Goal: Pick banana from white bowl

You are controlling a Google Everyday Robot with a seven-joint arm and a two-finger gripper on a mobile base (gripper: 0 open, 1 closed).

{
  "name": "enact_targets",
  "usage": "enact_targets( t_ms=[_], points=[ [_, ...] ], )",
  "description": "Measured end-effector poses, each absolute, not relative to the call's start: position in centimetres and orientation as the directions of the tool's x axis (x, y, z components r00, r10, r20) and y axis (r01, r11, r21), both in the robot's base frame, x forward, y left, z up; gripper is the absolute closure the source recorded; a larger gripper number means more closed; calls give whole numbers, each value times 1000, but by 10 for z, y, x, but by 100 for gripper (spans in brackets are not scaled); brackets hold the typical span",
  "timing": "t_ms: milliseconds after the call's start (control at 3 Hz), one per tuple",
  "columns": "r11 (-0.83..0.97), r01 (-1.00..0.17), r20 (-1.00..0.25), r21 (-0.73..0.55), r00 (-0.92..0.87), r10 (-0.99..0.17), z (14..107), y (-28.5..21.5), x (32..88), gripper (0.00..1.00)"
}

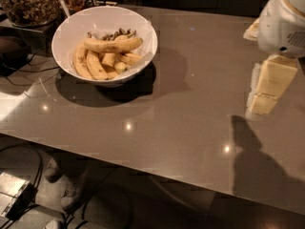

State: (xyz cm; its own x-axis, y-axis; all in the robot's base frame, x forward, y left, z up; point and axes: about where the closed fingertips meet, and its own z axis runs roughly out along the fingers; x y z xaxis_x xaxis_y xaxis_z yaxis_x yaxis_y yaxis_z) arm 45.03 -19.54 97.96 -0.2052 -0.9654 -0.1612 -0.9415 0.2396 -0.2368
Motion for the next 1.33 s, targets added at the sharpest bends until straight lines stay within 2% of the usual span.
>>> enact_targets(
  t_ms=[667, 1333],
  points=[
    [158, -964, -49, -214, -151, -987, 977, -128, 507, 0],
    [138, -953, -98, -271, -115, -988, 983, -98, 530, 0]
  ],
)
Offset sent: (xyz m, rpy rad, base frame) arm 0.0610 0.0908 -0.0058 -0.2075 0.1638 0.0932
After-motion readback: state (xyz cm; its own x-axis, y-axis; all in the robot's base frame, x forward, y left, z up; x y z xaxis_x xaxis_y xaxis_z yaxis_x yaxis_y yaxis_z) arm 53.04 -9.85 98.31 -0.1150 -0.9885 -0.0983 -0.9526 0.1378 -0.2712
